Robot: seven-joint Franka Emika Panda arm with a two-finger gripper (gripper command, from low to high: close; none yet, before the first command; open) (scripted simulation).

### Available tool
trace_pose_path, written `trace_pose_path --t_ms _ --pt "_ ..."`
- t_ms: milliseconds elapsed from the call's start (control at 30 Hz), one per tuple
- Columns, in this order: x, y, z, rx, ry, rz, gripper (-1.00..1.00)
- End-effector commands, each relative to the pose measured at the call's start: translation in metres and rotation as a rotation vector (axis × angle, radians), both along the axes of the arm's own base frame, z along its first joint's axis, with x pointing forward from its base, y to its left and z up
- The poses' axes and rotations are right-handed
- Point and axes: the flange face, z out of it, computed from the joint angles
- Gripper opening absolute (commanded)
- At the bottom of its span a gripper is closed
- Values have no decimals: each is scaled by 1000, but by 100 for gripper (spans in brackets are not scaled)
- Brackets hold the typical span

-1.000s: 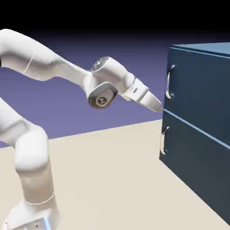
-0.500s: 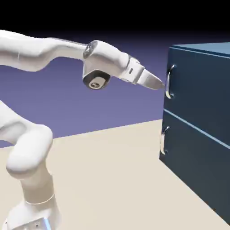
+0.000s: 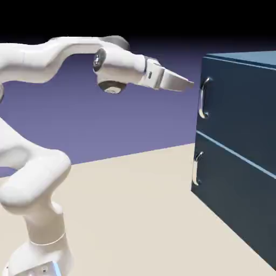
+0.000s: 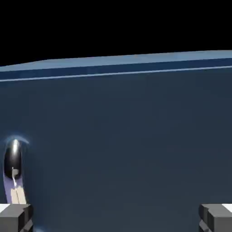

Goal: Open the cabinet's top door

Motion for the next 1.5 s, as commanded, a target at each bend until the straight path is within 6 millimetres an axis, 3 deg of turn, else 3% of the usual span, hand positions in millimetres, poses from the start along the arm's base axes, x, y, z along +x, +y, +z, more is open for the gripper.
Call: trace_pose_path --t_ms 0,433,900,933,1100,1133,1167,1467 --pt "2 4 -1 -2 -12 2 0" --pt "39 57 -38 -37 -144 27 0" --pt "103 98 -129 -61 -234 21 0" --pt "103 98 -129 -61 -234 21 0" --pt "153 96 -129 -61 -234 21 0" --pt "153 96 -129 -61 -234 21 -100" --pt "153 96 -129 -61 -234 21 -100" --pt "83 73 -129 -44 -238 163 -100"
